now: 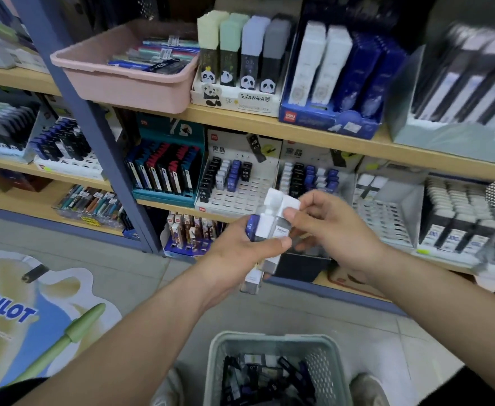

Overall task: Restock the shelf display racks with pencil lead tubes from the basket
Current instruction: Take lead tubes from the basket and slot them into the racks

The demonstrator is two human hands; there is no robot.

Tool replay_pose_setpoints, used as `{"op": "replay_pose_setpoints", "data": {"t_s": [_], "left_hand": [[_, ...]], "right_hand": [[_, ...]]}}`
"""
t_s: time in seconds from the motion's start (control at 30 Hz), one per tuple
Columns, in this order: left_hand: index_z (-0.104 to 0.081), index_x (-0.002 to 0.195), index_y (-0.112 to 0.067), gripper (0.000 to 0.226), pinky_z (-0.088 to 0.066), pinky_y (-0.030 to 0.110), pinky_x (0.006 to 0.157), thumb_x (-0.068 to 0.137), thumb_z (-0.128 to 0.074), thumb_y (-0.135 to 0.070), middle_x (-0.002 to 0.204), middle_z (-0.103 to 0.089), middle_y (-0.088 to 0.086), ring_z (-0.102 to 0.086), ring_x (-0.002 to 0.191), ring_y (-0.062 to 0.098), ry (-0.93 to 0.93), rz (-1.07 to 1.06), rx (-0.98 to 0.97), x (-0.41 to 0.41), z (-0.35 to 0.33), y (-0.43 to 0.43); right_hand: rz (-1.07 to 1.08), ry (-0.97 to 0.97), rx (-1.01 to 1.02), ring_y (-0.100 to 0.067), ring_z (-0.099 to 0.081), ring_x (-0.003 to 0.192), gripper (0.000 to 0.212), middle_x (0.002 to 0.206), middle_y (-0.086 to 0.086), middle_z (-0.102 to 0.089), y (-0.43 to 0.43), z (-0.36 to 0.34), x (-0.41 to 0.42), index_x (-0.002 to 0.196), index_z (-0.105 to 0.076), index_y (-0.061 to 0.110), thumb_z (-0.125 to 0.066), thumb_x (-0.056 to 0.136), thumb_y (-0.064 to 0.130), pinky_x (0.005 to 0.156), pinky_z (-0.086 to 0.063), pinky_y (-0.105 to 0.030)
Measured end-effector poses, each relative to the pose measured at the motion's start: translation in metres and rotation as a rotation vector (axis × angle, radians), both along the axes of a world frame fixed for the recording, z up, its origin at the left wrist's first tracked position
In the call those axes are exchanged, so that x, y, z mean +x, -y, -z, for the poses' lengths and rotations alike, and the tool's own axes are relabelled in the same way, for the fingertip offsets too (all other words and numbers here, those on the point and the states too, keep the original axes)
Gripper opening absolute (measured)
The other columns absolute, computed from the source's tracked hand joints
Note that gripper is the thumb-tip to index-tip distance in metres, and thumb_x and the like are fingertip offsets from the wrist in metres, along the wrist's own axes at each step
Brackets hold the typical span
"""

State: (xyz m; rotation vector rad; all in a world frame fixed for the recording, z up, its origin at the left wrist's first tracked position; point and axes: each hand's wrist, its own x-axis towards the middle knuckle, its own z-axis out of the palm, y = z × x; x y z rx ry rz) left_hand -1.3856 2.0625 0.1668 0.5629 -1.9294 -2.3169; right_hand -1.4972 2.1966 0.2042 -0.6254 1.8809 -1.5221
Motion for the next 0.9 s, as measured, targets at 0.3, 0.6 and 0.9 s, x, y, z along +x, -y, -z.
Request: {"op": "replay_pose_setpoints", "data": {"t_s": [0.3, 0.6, 0.9], "left_hand": [[-0.066, 0.112, -0.015, 0.044, -0.051, 0.03, 0.059, 0.075, -0.07, -0.038, 0.097, -0.074, 0.001, -0.064, 0.077, 0.016, 0.036, 0.066, 0.086, -0.029, -0.001, -0.034], [-0.062, 0.116, -0.003, 0.03, -0.05, 0.029, 0.056, 0.09, -0.071, -0.015, 0.081, -0.067, 0.003, -0.056, 0.061, 0.012, 0.086, 0.084, 0.045, -0.065, 0.015, -0.045], [-0.06, 0.106, -0.009, 0.024, -0.05, 0.031, 0.056, 0.088, -0.075, -0.018, 0.066, -0.061, -0.003, -0.057, 0.061, 0.014, 0.144, 0.048, -0.007, -0.091, 0.034, -0.054]], "right_hand": [[0.241, 0.081, -0.11, -0.026, -0.07, 0.066, 0.019, 0.087, -0.016, -0.073, -0.045, 0.01, -0.02, 0.1, -0.059, 0.006, -0.07, 0.09, 0.017, 0.058, -0.058, -0.034], [0.283, 0.012, -0.058, -0.023, -0.071, 0.064, 0.022, 0.088, -0.019, -0.073, -0.065, 0.016, -0.052, 0.109, -0.06, 0.013, -0.071, 0.091, 0.014, 0.059, -0.06, -0.034], [0.386, -0.3, 0.166, -0.025, -0.073, 0.069, 0.006, 0.089, -0.012, -0.068, -0.121, 0.036, -0.134, 0.099, -0.062, 0.014, -0.066, 0.095, 0.013, 0.069, -0.062, -0.043]]}}
